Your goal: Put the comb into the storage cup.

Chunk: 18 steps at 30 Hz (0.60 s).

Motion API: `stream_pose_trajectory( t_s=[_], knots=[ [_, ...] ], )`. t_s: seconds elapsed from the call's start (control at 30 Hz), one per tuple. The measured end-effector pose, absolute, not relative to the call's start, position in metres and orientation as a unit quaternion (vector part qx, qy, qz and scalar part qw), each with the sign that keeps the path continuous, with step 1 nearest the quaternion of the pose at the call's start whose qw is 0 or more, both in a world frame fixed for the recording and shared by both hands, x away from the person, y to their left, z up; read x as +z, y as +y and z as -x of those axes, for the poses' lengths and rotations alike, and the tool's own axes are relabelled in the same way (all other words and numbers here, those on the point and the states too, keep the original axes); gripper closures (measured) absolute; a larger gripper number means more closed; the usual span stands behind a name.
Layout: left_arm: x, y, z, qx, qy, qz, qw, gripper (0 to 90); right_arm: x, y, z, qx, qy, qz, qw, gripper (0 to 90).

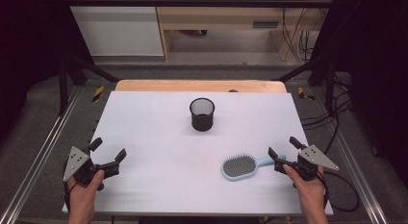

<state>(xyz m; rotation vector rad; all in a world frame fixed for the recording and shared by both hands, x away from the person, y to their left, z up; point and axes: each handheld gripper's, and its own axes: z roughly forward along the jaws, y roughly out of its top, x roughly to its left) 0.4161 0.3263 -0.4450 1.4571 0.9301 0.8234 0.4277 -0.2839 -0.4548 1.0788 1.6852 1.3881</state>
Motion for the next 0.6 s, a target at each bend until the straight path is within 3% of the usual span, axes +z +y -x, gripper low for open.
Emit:
stream_pose_trajectory(
  t_s=[0.23, 0.6],
  knots=[
    [-0.446, 0.324, -0.416, 0.352, 0.396, -0.632, 0.566, 1.3, -0.454, -0.278, -0.426, 0.516, 0.661, -0.424, 0.343, 15.9],
    [-0.448, 0.324, -0.417, 0.349, 0.399, -0.637, 0.56, 1.7, -0.429, -0.252, -0.452, 0.449, 0.733, -0.412, 0.303, 63.7]
  ],
)
